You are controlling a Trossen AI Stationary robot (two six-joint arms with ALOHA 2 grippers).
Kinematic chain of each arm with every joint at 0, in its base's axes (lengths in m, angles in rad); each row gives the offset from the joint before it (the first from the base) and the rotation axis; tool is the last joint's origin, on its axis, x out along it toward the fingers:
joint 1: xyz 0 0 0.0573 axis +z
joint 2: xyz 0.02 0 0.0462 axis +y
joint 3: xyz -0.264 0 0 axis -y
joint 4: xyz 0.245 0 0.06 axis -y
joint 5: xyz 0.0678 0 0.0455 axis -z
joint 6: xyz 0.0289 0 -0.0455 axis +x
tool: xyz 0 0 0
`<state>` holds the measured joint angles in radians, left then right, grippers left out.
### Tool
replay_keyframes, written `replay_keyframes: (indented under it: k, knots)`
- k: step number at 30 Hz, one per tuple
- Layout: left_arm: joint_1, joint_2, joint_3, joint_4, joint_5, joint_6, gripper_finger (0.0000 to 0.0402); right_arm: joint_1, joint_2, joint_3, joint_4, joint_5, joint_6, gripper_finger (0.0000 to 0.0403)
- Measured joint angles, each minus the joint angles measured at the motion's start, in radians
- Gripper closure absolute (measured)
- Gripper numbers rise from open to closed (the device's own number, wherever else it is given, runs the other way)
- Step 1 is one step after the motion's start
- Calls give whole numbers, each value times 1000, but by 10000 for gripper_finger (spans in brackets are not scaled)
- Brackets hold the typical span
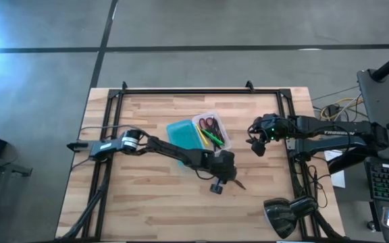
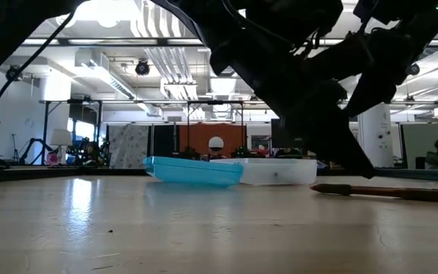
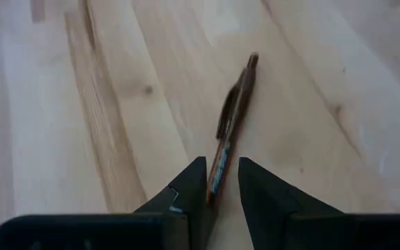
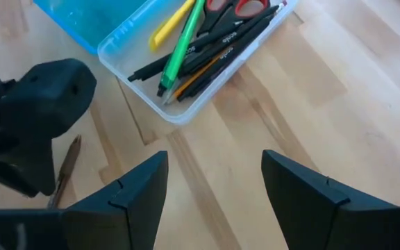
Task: Pick & place school supplies into a supply box
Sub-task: Put the brown pen into the blue supply box
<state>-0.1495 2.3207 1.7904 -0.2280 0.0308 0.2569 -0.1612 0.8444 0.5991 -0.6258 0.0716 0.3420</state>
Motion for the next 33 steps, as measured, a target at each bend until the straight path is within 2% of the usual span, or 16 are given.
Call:
replay_keyframes:
  k: [22,27,33]
  knots:
    - [24,-4,-42,-38,17,94,332,0,0,-34,1,1,4,179]
    - [27,-7,-42,-93,36,111,334,0,0,-35,1,1,7,179]
    - [26,-8,-42,-116,39,113,374,0,0,-35,2,8,7,179]
